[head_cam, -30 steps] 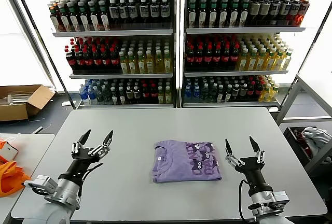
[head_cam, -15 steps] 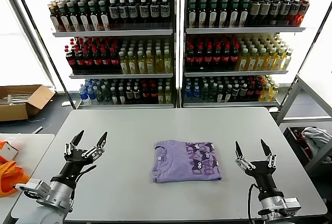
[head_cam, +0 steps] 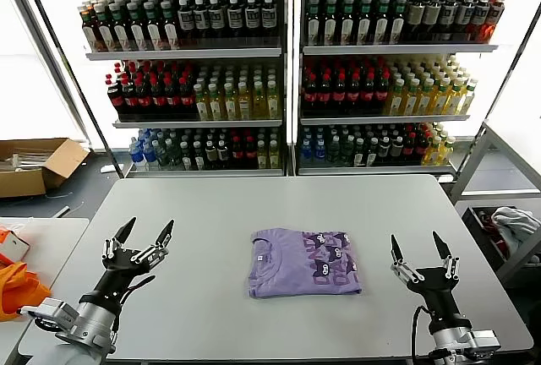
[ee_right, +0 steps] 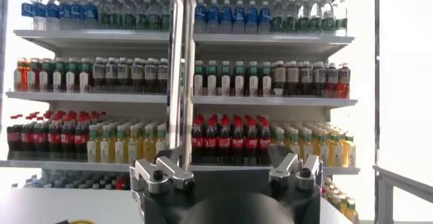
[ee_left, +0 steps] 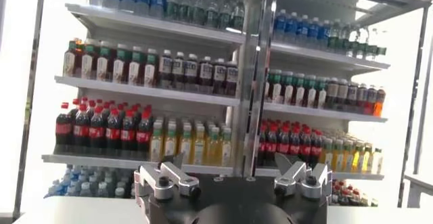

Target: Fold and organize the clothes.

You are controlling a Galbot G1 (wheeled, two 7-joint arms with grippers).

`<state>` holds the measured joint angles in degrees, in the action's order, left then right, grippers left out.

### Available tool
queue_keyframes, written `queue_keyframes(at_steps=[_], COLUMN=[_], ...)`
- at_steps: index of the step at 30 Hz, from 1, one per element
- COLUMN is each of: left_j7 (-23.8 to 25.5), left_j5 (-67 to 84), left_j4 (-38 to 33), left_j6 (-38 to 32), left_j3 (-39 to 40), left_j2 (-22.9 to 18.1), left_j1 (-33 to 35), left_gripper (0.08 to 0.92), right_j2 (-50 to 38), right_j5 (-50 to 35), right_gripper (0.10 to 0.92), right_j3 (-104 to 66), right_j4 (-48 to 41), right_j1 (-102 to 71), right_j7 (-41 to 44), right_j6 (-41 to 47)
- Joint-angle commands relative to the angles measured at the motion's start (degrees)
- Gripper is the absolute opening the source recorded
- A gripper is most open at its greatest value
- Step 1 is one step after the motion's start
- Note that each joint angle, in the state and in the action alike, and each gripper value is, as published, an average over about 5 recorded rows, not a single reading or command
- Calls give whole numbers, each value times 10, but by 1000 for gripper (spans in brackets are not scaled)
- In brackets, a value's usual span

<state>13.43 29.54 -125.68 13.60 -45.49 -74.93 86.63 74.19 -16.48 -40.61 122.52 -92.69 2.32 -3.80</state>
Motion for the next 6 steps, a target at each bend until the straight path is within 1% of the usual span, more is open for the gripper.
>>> queue_keyframes(at_steps=[1,6], left_j7=[10,22], left_j5=[13,12], left_j4=[-14,-25], left_j6=[15,26], left_j3=[-11,-24], left_j2=[-4,-3], left_j1=[6,3], left_gripper=[822,823], right_j2=[0,-3], right_j5=[-7,-15], right_gripper=[823,823], right_j3=[-6,-6], right_j4=[5,8], right_j1=[-6,-7], right_j7=[1,1], right_j6=[1,9])
